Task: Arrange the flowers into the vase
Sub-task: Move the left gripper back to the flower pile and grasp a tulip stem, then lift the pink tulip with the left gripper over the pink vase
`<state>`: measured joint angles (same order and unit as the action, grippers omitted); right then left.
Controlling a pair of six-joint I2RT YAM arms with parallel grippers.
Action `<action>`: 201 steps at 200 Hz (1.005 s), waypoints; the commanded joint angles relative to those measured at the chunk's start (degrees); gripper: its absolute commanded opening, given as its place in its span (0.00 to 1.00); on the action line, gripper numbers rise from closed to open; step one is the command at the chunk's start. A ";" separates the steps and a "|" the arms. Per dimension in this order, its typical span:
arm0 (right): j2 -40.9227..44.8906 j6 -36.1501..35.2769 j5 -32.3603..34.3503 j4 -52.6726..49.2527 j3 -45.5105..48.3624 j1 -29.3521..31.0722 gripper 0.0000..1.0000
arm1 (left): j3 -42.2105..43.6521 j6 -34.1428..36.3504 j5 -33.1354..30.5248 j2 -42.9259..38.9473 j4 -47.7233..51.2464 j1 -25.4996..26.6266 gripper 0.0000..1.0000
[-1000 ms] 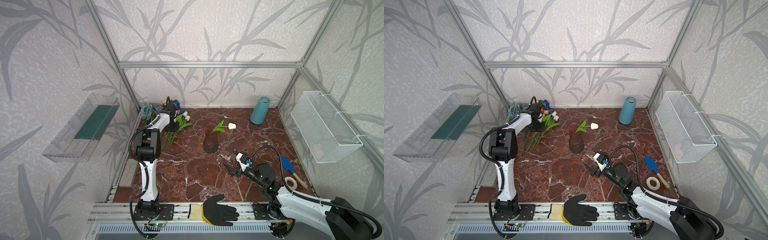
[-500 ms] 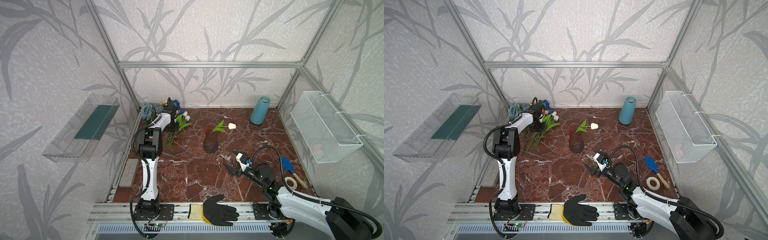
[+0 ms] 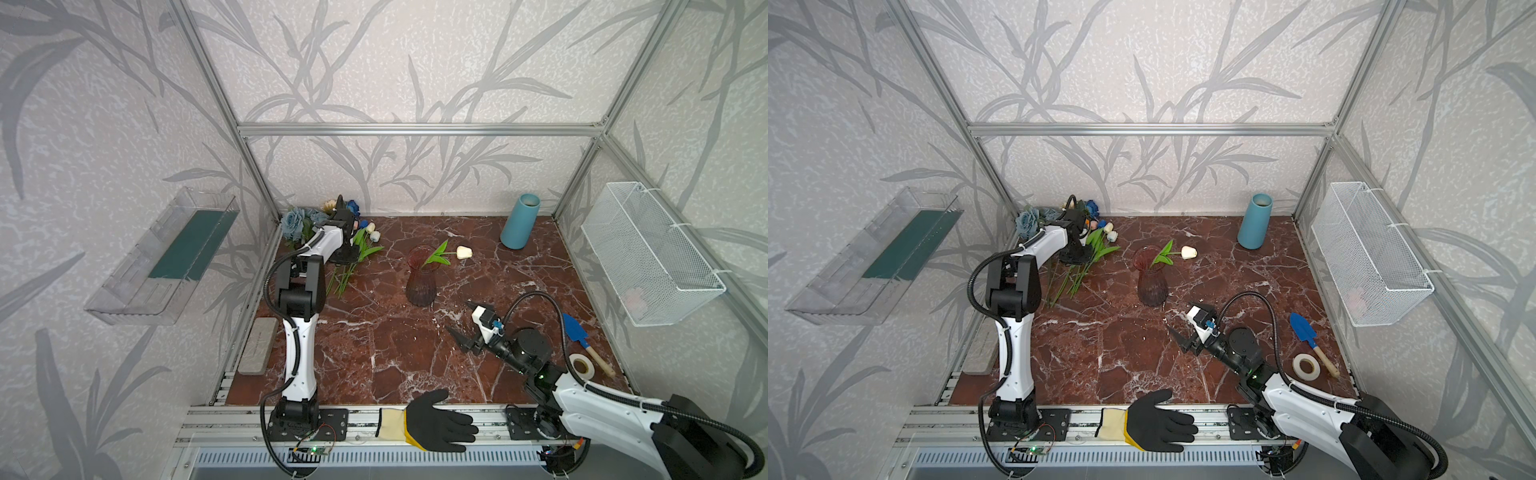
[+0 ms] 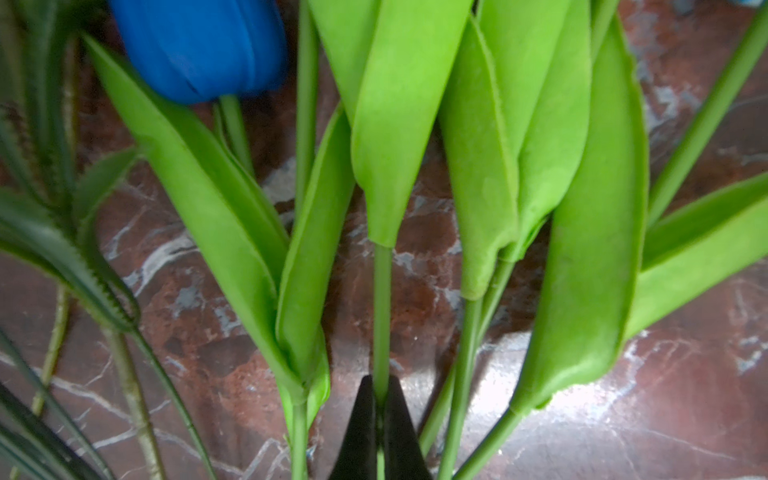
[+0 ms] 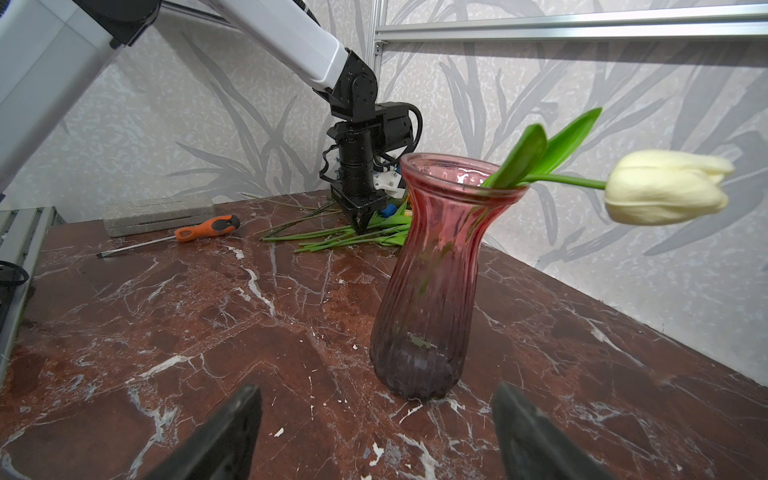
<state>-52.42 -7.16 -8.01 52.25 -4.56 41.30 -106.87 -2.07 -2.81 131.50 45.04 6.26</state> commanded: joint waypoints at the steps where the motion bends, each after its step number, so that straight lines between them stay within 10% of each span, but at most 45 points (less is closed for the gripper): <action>1: 0.48 -0.36 -0.34 0.90 -1.56 0.26 0.88 | -1.94 0.32 -0.61 -2.75 2.55 0.71 0.00; 124: 0.78 0.57 -0.87 1.88 -1.10 0.27 0.88 | 10.86 -2.94 -1.50 -21.78 -4.21 4.67 0.00; 201: 2.68 0.13 0.71 1.74 -0.17 0.27 0.88 | 43.46 -2.94 10.32 -48.67 -50.05 6.82 0.00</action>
<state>-50.50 -7.11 -8.03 52.34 -4.56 41.30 -69.80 -4.12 1.91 88.79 15.25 12.78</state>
